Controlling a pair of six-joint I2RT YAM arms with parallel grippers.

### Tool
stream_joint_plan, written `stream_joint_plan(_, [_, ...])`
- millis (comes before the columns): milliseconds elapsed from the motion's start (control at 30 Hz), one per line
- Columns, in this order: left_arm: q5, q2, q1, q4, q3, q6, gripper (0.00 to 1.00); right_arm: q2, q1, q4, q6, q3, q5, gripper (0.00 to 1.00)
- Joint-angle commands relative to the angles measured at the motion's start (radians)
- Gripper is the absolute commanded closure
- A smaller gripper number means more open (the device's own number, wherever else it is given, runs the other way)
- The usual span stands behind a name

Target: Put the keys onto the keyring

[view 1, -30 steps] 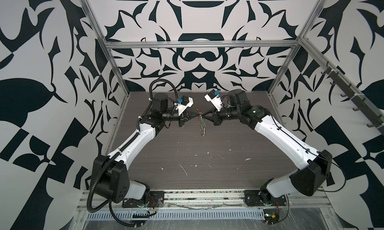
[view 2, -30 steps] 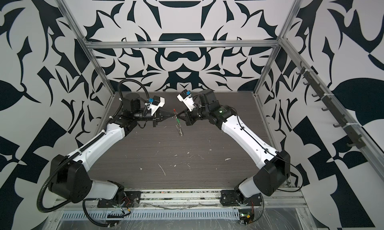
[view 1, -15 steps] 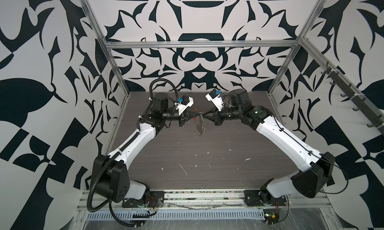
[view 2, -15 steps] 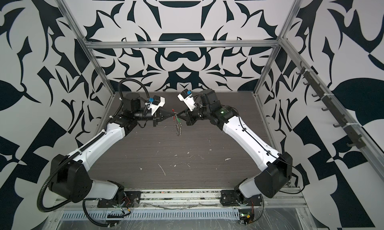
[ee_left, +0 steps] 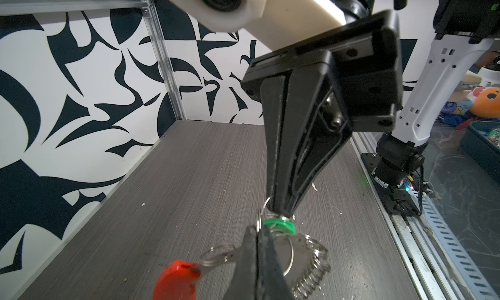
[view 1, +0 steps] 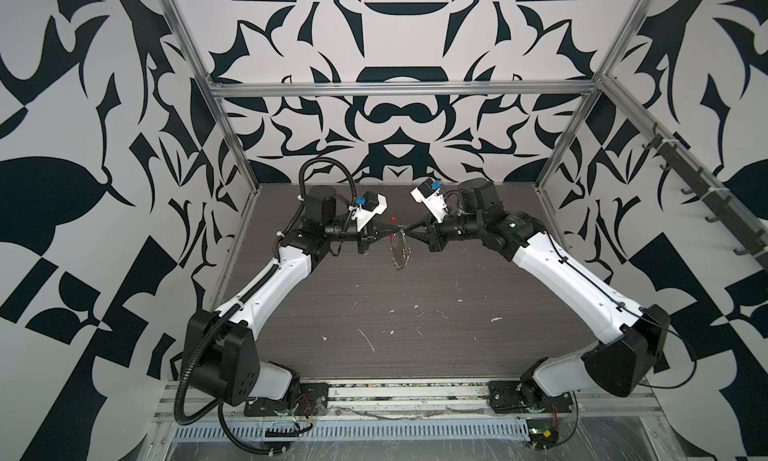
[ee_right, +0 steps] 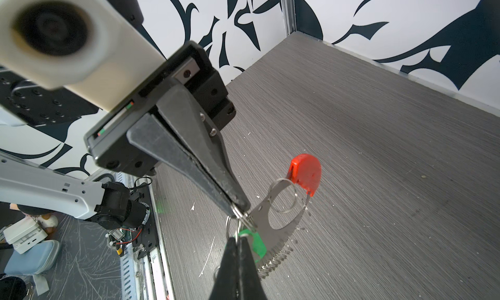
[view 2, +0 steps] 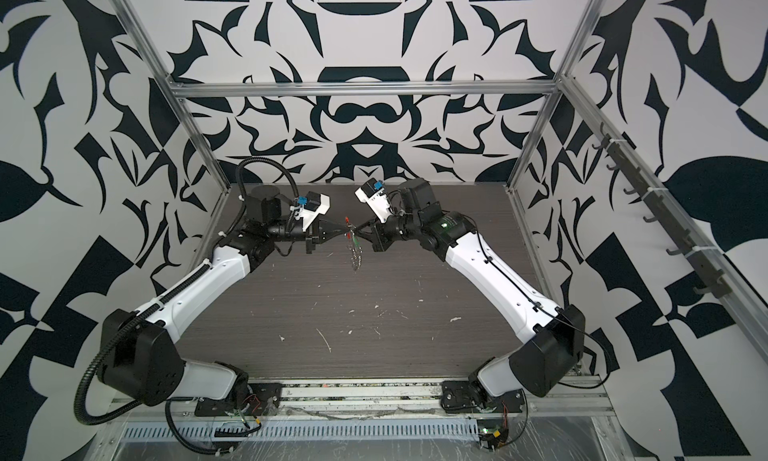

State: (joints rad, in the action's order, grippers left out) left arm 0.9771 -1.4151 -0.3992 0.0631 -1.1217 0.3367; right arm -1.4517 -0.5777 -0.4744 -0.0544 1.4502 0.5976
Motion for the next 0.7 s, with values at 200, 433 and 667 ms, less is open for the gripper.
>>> stream_joint_plan(200, [0.041, -0.002, -0.003, -0.042, -0.029, 0.024, 1.0, 0.017, -0.004, 0.078, -0.016, 0.045, 0.016, 1.0])
stream_joint_plan(433, [0.039, -0.002, -0.003, -0.045, -0.028, 0.024, 1.0, 0.022, -0.005, 0.082, -0.021, 0.046, 0.016, 1.0])
stream_joint_plan(667, [0.034, -0.004, -0.003, -0.048, -0.03, 0.024, 1.0, 0.03, -0.004, 0.082, -0.02, 0.042, 0.016, 1.0])
